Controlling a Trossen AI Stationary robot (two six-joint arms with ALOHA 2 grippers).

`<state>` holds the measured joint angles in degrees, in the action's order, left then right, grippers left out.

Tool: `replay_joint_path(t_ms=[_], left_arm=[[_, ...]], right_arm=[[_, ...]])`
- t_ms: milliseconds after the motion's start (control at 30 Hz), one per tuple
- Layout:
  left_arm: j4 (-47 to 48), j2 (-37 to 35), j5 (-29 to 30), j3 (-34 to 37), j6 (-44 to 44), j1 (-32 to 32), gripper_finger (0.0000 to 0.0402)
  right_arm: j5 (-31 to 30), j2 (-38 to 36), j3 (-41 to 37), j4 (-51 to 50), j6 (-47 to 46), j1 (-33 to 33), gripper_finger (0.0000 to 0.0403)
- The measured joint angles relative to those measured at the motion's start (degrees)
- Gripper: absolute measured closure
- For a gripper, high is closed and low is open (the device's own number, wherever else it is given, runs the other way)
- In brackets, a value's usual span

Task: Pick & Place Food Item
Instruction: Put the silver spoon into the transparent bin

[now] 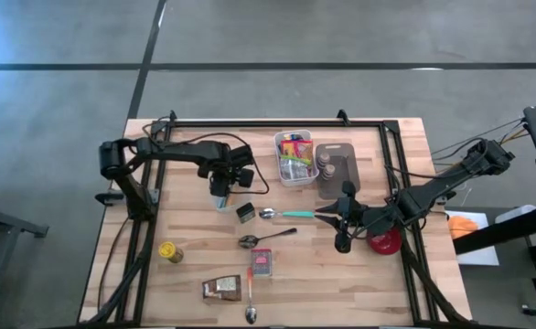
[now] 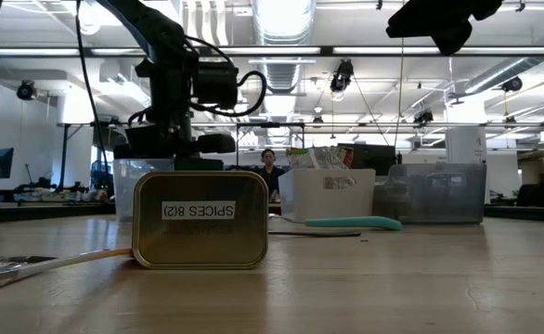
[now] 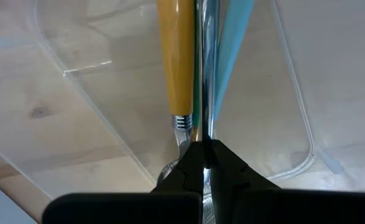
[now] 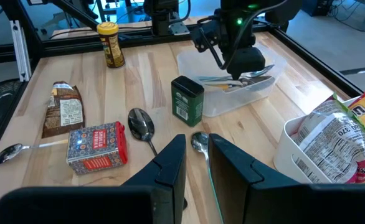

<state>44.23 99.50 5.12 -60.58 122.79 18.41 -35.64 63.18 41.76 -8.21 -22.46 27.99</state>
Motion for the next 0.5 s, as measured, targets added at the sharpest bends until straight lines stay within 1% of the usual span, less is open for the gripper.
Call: replay_joint_path(t_ms=[333,500], left_arm=[[-1.16,0.11,-2.18,0.11,0.35,0.00,0.0400],[-1.10,0.11,-2.65,0.16,-3.01,-0.17,0.0400]], right_arm=[[0.00,0.00,0.00,0.00,0.02,0.00,0.0335],[0.00,0.00,0.00,0.00,0.00,0.00,0.0335]])
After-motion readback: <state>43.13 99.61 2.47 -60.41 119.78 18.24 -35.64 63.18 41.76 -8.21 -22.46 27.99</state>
